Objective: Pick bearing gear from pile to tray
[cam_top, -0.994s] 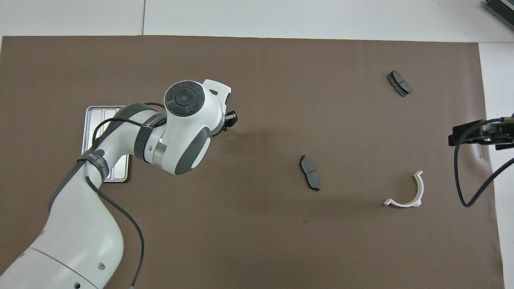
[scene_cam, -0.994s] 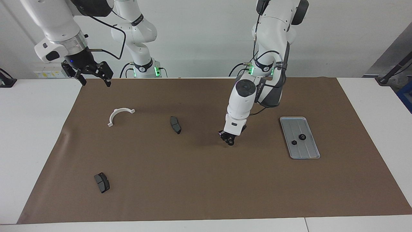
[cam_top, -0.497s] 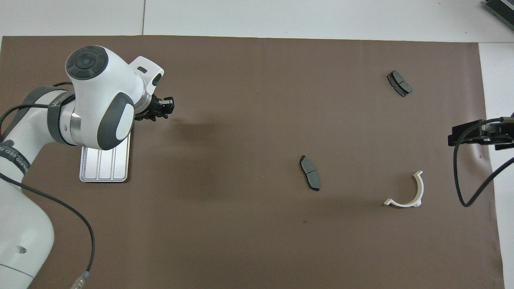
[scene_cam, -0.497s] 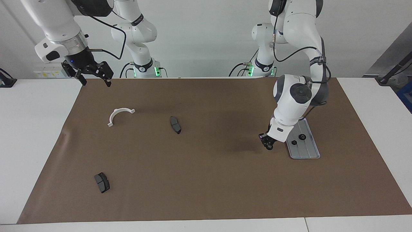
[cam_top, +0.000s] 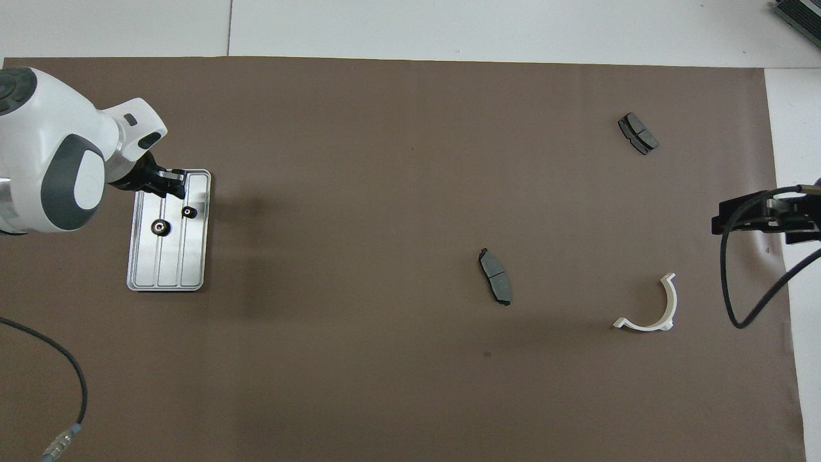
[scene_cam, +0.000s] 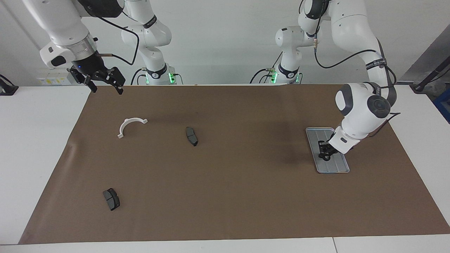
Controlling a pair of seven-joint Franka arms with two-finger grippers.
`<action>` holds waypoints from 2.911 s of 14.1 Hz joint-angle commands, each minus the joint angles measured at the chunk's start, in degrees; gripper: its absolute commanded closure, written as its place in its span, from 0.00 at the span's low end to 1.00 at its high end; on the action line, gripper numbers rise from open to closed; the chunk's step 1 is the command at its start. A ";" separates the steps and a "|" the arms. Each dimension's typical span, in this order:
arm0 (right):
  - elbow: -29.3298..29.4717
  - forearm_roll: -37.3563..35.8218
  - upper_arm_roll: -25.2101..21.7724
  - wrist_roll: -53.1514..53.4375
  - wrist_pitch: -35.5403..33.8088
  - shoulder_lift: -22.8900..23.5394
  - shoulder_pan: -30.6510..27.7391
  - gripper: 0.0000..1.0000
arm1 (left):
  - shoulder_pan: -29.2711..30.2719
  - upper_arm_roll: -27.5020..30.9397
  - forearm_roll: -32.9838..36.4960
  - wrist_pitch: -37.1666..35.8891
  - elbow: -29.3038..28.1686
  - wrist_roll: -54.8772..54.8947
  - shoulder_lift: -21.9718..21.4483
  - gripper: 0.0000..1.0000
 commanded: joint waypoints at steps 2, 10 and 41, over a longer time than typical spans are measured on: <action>-0.65 0.47 0.14 1.04 -0.88 -0.77 -0.07 0.00 | 4.77 -0.53 -0.01 0.25 -4.70 10.70 -3.04 1.00; -0.74 0.55 0.14 1.04 -0.88 -0.86 -0.07 0.00 | 5.22 -0.62 -0.10 0.78 -16.30 10.90 -10.50 1.00; -0.82 0.47 0.14 1.04 -0.35 -0.86 -0.07 0.00 | 1.70 -0.88 -2.38 -26.82 9.17 2.37 -20.25 0.00</action>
